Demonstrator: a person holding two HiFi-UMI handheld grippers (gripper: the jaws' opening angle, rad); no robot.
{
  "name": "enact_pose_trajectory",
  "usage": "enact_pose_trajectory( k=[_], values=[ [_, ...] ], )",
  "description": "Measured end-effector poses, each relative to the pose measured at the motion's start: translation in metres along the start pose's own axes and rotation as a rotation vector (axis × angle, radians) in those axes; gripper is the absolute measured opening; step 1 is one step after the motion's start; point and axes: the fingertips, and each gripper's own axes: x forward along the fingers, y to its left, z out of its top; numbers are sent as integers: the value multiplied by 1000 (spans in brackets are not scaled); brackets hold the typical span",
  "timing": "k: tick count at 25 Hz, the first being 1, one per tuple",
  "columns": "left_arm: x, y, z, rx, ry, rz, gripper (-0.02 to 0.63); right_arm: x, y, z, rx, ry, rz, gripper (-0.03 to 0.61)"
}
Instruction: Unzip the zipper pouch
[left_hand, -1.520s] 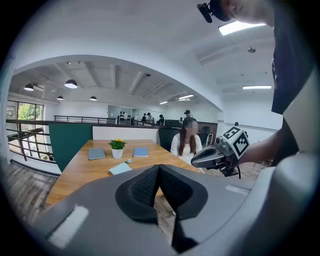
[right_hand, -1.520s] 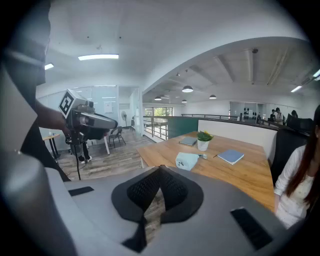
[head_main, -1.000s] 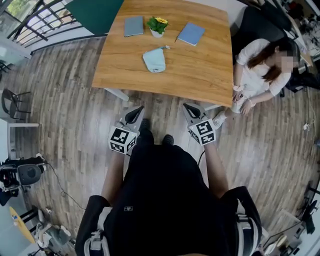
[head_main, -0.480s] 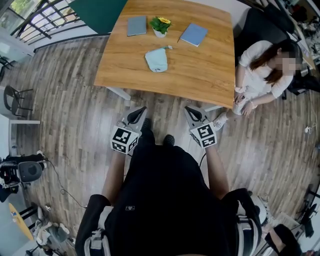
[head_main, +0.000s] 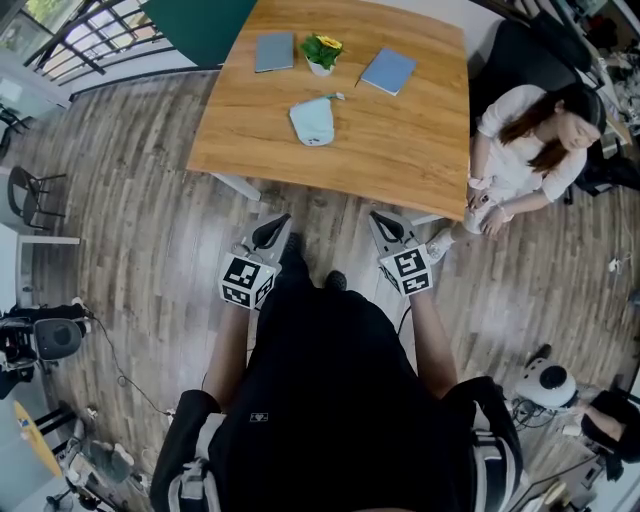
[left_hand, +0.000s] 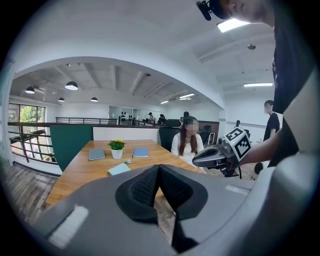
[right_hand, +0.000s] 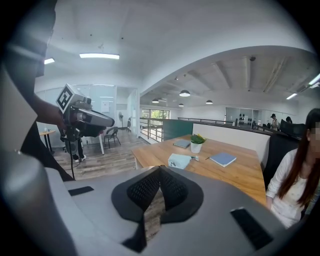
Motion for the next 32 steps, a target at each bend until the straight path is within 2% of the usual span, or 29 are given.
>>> enact_pose_trajectory(
  k=[7, 16, 22, 32],
  values=[
    [5, 11, 1, -8, 2, 10, 0, 10, -6, -4, 9, 20, 4, 3],
    [13, 40, 3, -30, 1, 9, 1, 33, -11, 9, -12, 40, 14, 3],
    [26, 56, -4, -50, 14, -25, 0, 47, -19, 7, -15, 72, -9, 3],
    [65, 107, 1, -67, 18, -76, 0, 92, -36, 15, 21, 111, -43, 4]
  ],
)
